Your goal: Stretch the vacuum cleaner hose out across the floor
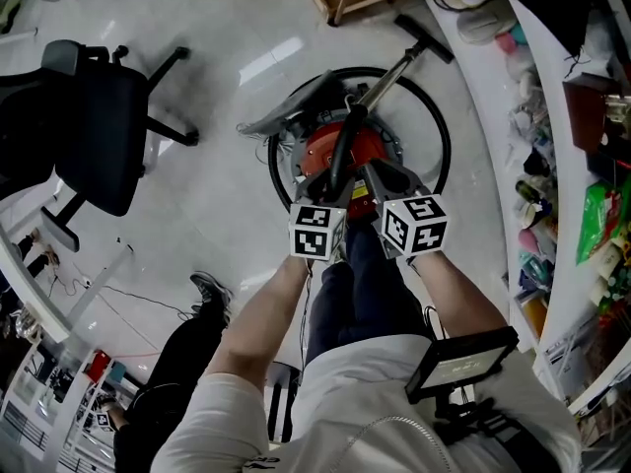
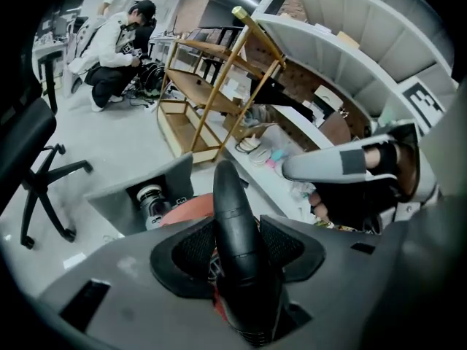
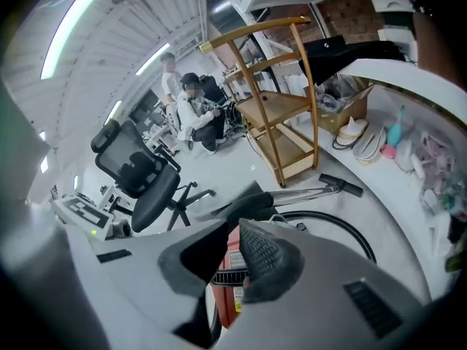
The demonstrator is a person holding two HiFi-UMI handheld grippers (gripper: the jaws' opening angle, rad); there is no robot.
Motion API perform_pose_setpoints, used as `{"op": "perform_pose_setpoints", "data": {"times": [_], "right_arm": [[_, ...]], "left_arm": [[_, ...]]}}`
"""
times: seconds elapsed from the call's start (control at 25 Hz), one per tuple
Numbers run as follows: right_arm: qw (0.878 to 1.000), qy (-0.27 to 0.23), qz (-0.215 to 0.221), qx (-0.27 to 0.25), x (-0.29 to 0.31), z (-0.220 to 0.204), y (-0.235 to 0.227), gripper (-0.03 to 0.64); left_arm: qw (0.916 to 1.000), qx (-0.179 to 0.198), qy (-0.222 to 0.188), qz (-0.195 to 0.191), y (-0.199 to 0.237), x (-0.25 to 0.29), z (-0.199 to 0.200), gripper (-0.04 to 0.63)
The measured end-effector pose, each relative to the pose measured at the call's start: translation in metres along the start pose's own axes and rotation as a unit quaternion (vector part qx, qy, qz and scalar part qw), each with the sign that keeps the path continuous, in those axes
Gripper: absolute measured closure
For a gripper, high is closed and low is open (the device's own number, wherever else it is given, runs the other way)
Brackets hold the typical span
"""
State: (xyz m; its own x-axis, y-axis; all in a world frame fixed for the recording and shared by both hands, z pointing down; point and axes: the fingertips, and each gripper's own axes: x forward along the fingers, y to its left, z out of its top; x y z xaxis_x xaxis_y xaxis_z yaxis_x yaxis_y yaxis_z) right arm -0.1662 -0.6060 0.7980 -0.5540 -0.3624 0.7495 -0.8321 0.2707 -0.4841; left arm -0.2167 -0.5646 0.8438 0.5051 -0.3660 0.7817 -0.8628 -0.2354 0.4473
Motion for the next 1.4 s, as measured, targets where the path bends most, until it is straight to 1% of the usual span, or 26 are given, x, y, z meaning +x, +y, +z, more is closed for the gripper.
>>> {"op": "perform_pose_setpoints", "data": {"times": [0.2,0.36,0.4,0.6,0.72,0.84,0.92,1.0,1.12,1.4], "right_arm": [[1.0,0.015,-0.004,0.012,-0.003,0.004,-0.009,0.492],[0.998,0.048,-0.013,0.045,-0.003,-0.012,-0.021,0.402],[0.997,0.057,-0.018,0.054,-0.003,-0.017,-0.024,0.39],[0.989,0.088,-0.033,0.11,-0.007,-0.037,-0.041,0.374],[0.985,0.099,-0.045,0.134,-0.013,-0.041,-0.051,0.374],[0.978,0.111,-0.05,0.169,-0.017,-0.046,-0.061,0.374],[0.974,0.125,-0.051,0.181,-0.019,-0.051,-0.064,0.376],[0.972,0.135,-0.049,0.186,-0.021,-0.056,-0.064,0.376],[0.969,0.138,-0.039,0.201,-0.026,-0.058,-0.063,0.385],[0.961,0.134,-0.011,0.24,-0.047,-0.059,-0.058,0.394]], "left_arm": [[0.9991,0.028,0.005,-0.032,-0.041,0.0,-0.01,0.407],[0.9973,0.048,0.008,-0.055,-0.072,-0.002,-0.019,0.407],[0.9968,0.054,0.008,-0.058,-0.078,-0.002,-0.021,0.407],[0.9928,0.09,0.012,-0.078,-0.105,-0.002,-0.034,0.407],[0.9901,0.109,0.016,-0.087,-0.117,-0.002,-0.04,0.407],[0.9869,0.129,0.021,-0.094,-0.126,-0.003,-0.046,0.407],[0.9844,0.144,0.025,-0.098,-0.132,-0.004,-0.05,0.405],[0.9828,0.153,0.028,-0.1,-0.134,-0.006,-0.054,0.405],[0.98,0.166,0.03,-0.105,-0.138,-0.01,-0.057,0.405],[0.9691,0.207,0.032,-0.131,-0.155,-0.027,-0.056,0.403]]}}
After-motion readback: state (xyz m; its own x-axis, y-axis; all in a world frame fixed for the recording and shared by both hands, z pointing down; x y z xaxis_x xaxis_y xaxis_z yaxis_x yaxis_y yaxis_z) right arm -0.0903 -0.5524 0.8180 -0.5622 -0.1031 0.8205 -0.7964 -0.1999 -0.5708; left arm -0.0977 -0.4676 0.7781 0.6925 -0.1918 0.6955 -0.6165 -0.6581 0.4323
